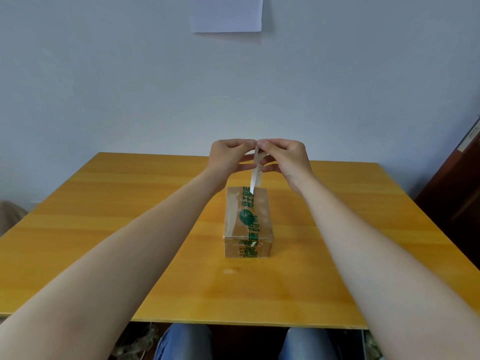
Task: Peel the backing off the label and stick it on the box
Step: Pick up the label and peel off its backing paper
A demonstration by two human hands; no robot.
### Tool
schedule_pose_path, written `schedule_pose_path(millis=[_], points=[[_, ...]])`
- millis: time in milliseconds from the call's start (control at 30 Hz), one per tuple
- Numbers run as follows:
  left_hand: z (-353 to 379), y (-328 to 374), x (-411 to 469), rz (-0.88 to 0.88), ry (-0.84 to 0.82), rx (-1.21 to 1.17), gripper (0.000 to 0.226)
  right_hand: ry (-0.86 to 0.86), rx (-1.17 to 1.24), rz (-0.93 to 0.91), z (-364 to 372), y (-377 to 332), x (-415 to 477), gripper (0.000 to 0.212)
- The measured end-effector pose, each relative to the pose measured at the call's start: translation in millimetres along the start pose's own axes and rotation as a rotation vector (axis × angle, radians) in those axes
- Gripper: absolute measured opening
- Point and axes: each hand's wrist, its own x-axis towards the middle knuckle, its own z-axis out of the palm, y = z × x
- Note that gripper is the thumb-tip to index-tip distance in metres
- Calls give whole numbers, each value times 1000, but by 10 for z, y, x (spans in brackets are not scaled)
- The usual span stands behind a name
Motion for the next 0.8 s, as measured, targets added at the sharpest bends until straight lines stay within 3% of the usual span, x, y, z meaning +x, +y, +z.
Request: schedule_pose_path(millis=[533,800], points=[[17,-164,433,-24,-24,-108,19,10,-18,-35,13,195,397,13],[-16,-231,546,22,-34,-21,24,11,-28,-29,58,240,476,7]])
